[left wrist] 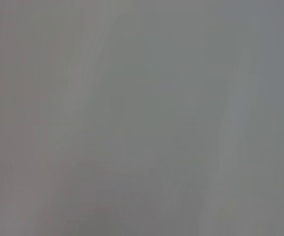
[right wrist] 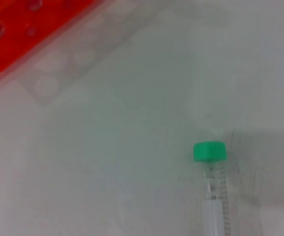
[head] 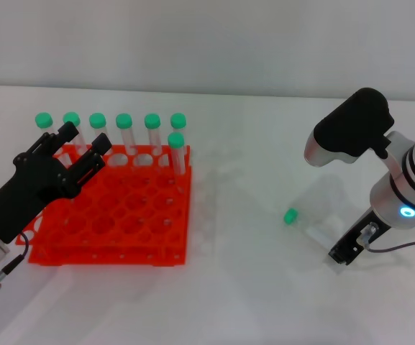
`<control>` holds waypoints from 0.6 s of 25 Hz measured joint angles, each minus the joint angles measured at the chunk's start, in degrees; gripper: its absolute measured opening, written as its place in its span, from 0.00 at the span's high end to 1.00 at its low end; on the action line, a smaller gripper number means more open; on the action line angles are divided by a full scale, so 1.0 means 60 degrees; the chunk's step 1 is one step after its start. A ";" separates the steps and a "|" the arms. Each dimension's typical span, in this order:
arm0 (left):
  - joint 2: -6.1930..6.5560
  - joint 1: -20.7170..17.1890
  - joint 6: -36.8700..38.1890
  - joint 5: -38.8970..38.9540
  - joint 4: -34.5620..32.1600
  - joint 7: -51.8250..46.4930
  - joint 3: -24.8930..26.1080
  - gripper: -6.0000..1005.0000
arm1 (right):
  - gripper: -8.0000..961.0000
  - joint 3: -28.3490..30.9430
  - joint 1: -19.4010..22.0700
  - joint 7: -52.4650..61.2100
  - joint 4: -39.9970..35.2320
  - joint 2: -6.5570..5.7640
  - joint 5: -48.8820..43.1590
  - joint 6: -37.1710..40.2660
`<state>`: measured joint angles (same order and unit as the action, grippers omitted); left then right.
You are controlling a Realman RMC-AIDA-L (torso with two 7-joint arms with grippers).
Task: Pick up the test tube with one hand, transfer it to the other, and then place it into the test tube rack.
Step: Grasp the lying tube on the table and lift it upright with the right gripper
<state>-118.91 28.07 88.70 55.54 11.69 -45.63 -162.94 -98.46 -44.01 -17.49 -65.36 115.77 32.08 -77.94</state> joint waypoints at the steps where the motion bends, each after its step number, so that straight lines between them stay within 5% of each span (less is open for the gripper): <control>1: 0.0000 0.0007 0.0001 0.0000 0.0000 -0.0004 0.0000 0.27 | 0.80 -0.0014 -0.0005 -0.0003 0.0006 -0.0003 0.0001 -0.0008; 9: 0.0000 0.0043 -0.0001 0.0000 0.0000 -0.0022 0.0000 0.27 | 0.80 -0.0017 0.0102 0.0007 -0.0372 -0.0049 -0.0023 -0.0093; 15: 0.0023 0.0097 0.0216 -0.0234 0.0008 -0.0446 0.0001 0.28 | 0.80 0.0776 0.0930 -0.0091 -0.2096 -0.0078 -0.0457 -0.0088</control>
<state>-118.78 28.65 90.00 54.14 11.73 -48.31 -162.94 -93.81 -38.43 -18.04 -77.93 115.31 29.33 -78.47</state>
